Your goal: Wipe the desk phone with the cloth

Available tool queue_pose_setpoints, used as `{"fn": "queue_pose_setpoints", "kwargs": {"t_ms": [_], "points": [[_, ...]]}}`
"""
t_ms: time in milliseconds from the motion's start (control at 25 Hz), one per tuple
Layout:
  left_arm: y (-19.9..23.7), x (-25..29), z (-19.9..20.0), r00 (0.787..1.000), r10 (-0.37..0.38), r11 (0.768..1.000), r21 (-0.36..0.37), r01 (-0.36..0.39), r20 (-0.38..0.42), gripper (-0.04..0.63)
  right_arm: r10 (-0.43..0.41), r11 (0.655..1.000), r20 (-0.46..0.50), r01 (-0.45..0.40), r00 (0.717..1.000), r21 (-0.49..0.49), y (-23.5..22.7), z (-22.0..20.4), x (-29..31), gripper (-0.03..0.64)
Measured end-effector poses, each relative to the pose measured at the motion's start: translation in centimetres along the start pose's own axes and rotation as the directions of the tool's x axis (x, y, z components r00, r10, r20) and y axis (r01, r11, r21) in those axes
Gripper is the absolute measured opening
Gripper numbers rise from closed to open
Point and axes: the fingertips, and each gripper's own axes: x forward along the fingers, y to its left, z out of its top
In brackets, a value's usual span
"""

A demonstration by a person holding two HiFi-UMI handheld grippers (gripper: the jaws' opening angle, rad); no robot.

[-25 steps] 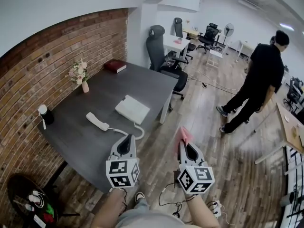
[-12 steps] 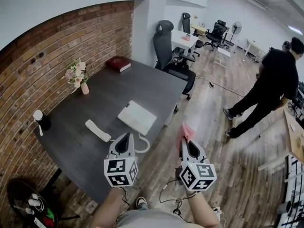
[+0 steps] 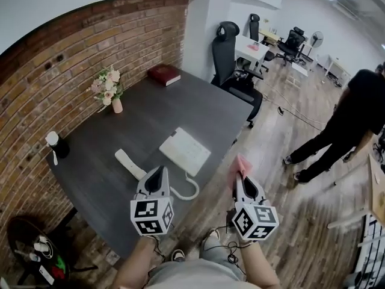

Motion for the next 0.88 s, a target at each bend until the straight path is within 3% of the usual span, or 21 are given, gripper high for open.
{"fn": "queue_pose_setpoints", "kwargs": {"t_ms": [240, 400, 720, 880], "points": [[2.1, 2.6, -0.1, 0.997, 0.076, 0.997, -0.008, -0.076, 0.01, 0.003, 0.053, 0.999, -0.018, -0.053, 0.998, 0.008, -1.4, -0.1, 5.4, 0.021], [3.9, 5.0, -0.6, 0.985, 0.175, 0.984, -0.021, -0.175, 0.008, 0.003, 0.126, 0.992, -0.034, -0.126, 0.991, 0.009, -2.7, 0.1, 11.1, 0.021], [5.2, 11.6, 0.2, 0.923, 0.386, 0.92, -0.069, -0.386, -0.011, 0.003, 0.315, 0.948, -0.092, -0.317, 0.945, -0.007, -5.5, 2.5, 22.5, 0.021], [5.5, 14.4, 0.5, 0.878, 0.479, 0.874, -0.079, -0.479, -0.023, 0.003, 0.392, 0.918, -0.12, -0.396, 0.912, -0.008, -7.0, 3.3, 27.4, 0.021]]}}
